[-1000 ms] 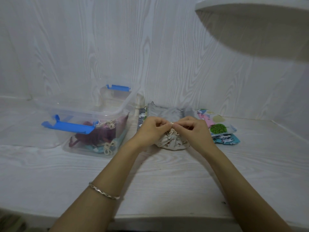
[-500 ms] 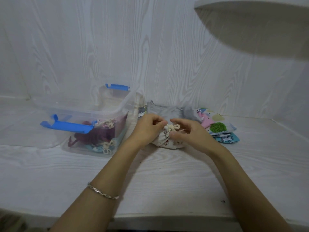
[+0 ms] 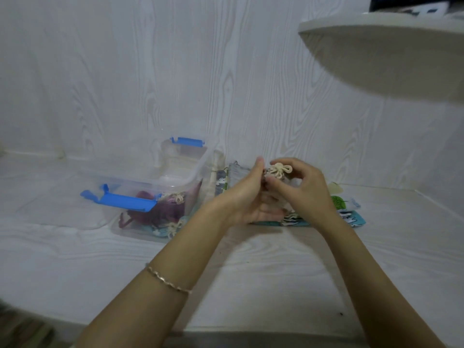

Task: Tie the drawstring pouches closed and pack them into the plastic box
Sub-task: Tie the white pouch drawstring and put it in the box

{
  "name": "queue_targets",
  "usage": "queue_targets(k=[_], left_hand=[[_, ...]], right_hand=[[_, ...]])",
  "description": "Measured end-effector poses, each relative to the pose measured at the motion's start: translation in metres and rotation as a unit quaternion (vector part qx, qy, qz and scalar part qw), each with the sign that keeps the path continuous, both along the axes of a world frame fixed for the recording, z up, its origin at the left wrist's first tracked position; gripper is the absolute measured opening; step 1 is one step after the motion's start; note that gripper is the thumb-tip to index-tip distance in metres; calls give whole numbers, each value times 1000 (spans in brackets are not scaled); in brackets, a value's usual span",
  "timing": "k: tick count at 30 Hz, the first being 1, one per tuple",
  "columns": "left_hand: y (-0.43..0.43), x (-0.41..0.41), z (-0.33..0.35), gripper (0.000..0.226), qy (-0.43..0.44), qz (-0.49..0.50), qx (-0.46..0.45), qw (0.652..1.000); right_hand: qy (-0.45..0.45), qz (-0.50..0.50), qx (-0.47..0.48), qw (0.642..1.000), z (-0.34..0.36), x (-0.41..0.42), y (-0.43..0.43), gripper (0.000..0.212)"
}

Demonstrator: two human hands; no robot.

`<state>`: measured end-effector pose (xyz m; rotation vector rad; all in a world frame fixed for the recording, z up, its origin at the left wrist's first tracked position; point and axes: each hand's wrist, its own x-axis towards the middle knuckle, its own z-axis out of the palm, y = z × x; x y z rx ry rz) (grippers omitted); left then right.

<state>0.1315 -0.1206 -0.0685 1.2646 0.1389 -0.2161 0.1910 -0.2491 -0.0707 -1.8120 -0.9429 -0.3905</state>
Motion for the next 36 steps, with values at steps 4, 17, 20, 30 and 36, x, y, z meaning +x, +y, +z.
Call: queue_targets(k=[4, 17, 20, 30, 36], left_hand=[[2, 0, 56, 84, -79, 30, -62, 994], [138, -39, 118, 78, -120, 170, 101, 973], [166, -34, 104, 83, -62, 165, 67, 982], [204, -49, 85, 27, 131, 121, 628, 758], [205, -37, 55, 28, 250, -207, 633, 702]], right_hand=[[-115, -16, 2, 993, 52, -18, 15, 26], [-59, 109, 19, 992, 119, -17, 141, 23], [-62, 106, -48, 991, 107, -7, 170, 21], [88, 238, -506, 824, 91, -32, 191, 40], [20, 136, -735, 664, 77, -16, 237, 16]])
